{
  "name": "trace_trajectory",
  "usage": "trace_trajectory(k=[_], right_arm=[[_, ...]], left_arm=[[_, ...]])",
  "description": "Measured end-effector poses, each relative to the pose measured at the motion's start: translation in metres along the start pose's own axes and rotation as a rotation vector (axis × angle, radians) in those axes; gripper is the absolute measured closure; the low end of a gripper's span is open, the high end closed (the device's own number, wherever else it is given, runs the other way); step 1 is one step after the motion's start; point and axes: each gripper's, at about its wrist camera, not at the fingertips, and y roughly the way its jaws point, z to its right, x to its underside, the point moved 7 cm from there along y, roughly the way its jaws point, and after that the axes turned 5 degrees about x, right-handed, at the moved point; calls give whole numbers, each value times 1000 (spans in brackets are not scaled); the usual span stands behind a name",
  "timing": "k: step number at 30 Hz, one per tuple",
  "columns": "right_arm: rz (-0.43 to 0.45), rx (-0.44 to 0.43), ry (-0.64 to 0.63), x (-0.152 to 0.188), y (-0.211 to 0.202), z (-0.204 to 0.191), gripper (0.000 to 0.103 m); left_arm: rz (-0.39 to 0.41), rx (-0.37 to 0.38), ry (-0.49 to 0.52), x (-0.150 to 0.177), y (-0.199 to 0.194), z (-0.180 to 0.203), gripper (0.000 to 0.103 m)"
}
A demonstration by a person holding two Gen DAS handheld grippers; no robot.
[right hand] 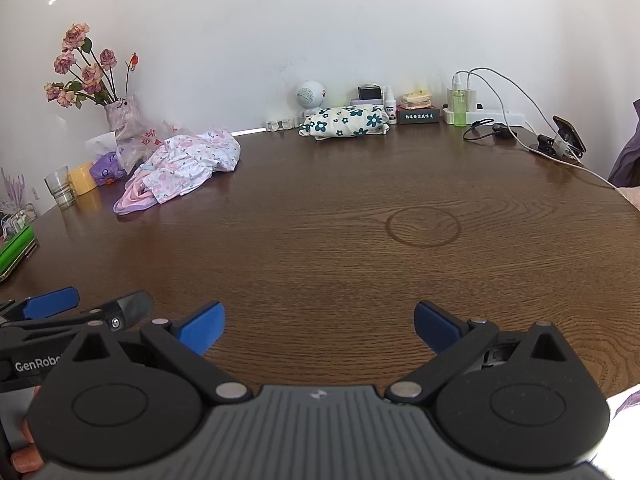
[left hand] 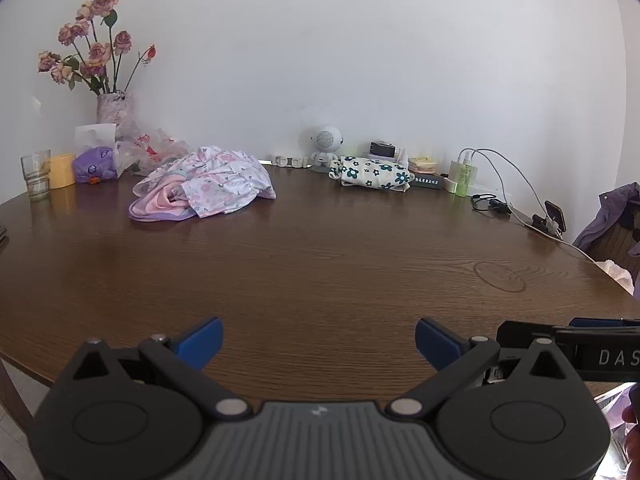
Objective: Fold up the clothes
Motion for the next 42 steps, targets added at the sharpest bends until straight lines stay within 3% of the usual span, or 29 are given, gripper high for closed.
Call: trace_trajectory(k=[42], right_arm=[[-11,-9,-24,2,1,-12,0]], left_arm=[[7,4,-38,0,-4,-13,0]])
